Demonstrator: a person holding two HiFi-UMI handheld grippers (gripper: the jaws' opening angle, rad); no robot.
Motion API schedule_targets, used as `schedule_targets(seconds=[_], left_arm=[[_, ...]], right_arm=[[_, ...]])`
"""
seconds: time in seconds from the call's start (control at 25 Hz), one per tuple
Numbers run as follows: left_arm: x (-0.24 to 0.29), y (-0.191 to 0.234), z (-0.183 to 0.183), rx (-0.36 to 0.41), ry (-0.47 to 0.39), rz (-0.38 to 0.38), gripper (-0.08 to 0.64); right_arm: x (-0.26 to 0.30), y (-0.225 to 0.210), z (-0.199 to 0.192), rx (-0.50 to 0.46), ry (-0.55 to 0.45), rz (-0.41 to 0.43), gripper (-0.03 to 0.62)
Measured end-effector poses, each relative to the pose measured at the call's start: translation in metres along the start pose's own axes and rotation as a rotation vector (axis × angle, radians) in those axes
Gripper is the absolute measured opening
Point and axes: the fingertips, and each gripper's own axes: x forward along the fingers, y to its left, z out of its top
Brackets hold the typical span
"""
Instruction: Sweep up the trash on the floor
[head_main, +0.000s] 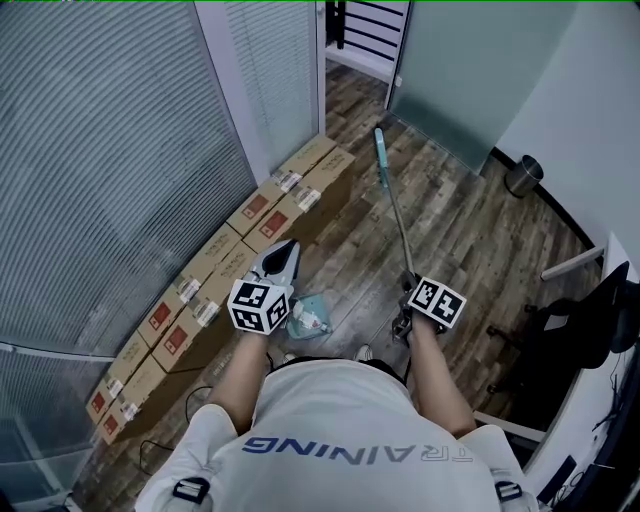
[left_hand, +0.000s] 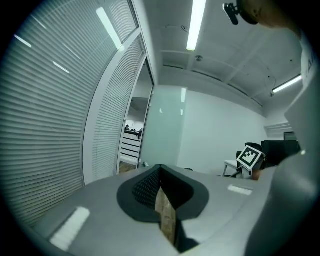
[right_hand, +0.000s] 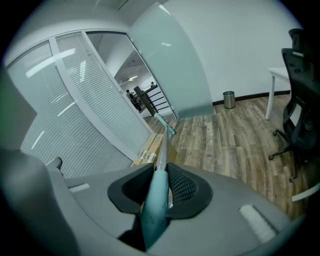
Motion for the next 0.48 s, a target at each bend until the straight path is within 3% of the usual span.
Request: schedule_targets(seconds=[0.48], left_arm=[[-0.0022,0.0059,0.0048,0.008,0.004,0.003,0.0]], right_arm=[[0.0053,0.009,0.0012,0.012,0.006,0.019,0.107]])
